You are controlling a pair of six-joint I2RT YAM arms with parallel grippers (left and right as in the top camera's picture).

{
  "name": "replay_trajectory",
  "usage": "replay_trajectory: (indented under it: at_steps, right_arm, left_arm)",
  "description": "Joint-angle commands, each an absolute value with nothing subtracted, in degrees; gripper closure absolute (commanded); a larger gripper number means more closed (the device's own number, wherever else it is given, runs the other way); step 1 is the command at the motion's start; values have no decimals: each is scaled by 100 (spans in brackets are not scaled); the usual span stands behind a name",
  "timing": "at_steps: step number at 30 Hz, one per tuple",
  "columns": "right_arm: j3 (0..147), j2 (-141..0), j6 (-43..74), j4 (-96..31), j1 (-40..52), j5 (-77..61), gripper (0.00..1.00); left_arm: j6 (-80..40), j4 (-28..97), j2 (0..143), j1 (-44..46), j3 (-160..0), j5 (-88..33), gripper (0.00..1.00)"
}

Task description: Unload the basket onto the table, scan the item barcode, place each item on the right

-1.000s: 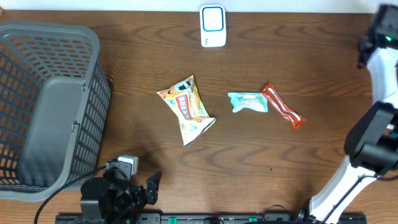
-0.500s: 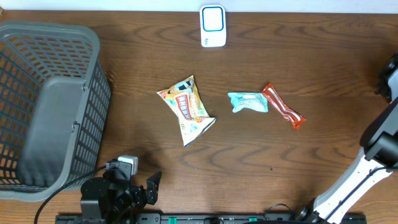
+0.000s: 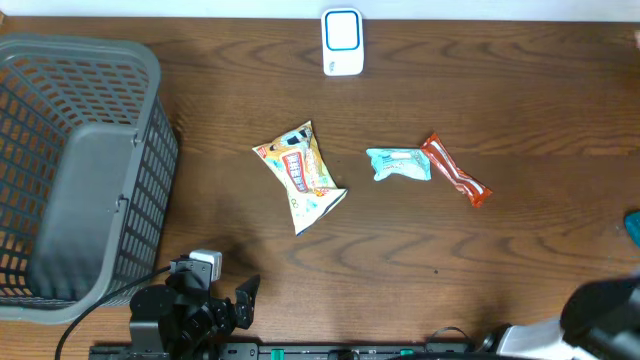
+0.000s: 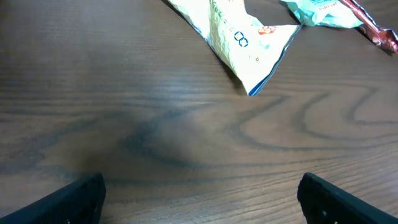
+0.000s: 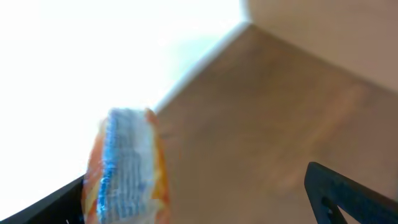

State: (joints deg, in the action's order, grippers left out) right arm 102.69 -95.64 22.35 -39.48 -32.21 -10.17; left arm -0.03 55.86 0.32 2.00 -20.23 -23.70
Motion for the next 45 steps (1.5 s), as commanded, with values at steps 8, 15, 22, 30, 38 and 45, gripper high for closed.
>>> replay_trajectory:
  at_steps: [8, 15, 22, 30, 38, 45]
  right_arm:
    - [10285, -8978, 2255, -4160, -3076, 991, 8]
    - [9931, -9303, 2117, -4132, -3085, 1118, 28]
    - [9677, -9640, 2117, -4777, -2764, -2139, 48]
    - [8654, -10136, 2611, -6237, -1535, -2259, 44]
    - [7168, -10232, 3627, -5697, -963, -1190, 34]
    - [6930, -10232, 3815, -5734, -991, -294, 33]
  left_arm:
    - [-8, 5662, 27, 222, -2025, -2421, 1]
    - [-8, 5662, 27, 222, -2025, -2421, 1]
    - [-8, 5662, 27, 222, -2025, -2421, 1]
    - [-8, 5662, 27, 222, -2025, -2421, 1]
    - [-8, 5662, 27, 222, -2025, -2421, 1]
    - [-8, 5662, 27, 222, -2025, -2421, 2]
